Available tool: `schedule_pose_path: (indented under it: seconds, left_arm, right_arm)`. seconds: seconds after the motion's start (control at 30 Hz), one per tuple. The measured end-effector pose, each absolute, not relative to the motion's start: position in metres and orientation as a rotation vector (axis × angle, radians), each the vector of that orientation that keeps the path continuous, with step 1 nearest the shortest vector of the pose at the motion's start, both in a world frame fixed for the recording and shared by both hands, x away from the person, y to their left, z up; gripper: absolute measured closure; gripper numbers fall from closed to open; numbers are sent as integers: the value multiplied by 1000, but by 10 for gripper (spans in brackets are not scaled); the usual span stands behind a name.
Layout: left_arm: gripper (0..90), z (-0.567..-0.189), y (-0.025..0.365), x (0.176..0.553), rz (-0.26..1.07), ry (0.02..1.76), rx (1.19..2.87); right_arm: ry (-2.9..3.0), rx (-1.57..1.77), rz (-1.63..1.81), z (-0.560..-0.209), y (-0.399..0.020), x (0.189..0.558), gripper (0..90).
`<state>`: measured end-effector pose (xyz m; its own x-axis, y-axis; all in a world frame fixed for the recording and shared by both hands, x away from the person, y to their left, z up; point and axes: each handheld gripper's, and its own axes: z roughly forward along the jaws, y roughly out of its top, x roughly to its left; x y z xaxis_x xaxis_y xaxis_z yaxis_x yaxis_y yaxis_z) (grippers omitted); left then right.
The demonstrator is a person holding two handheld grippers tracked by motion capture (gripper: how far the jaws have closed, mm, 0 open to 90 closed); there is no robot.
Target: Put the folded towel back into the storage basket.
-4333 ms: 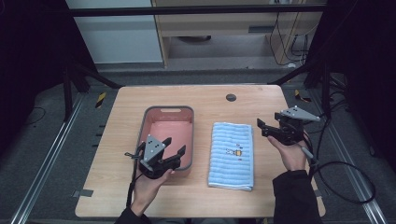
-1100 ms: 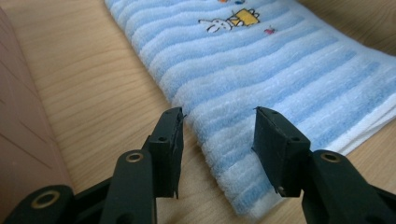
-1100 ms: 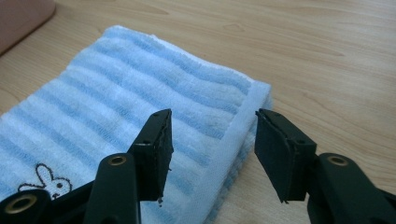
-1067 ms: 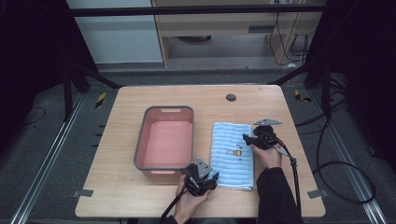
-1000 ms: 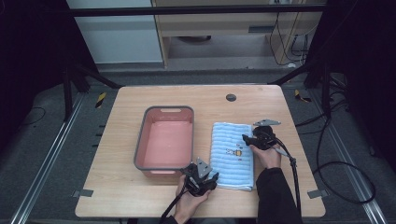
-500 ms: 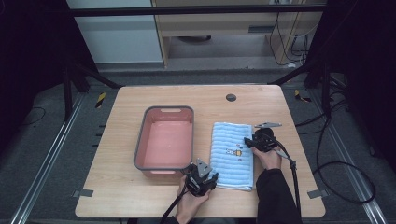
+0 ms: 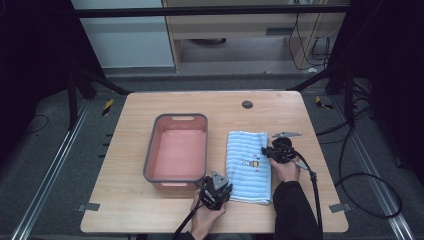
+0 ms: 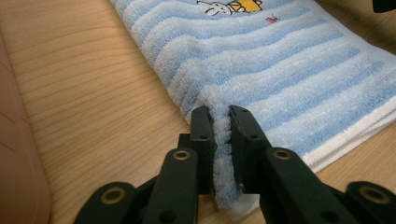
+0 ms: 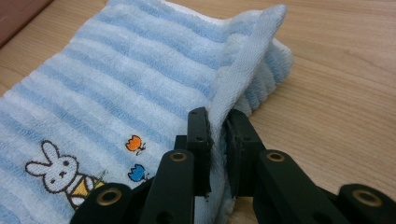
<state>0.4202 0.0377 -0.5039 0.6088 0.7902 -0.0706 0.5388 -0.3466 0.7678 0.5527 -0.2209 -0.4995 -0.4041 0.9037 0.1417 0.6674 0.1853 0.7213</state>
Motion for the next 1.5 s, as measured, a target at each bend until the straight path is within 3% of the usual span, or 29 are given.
schedule_pose_path:
  seconds: [0.37,1.5]
  left_arm:
    - [847,-497,42,417,381,1034,1977]
    - [848,-418,63,409,448,880,1888]
  right_arm:
    - [2142,1425,1102,-485,-221,546,834]
    - [2018,1226,1279,-406,-215,517,840]
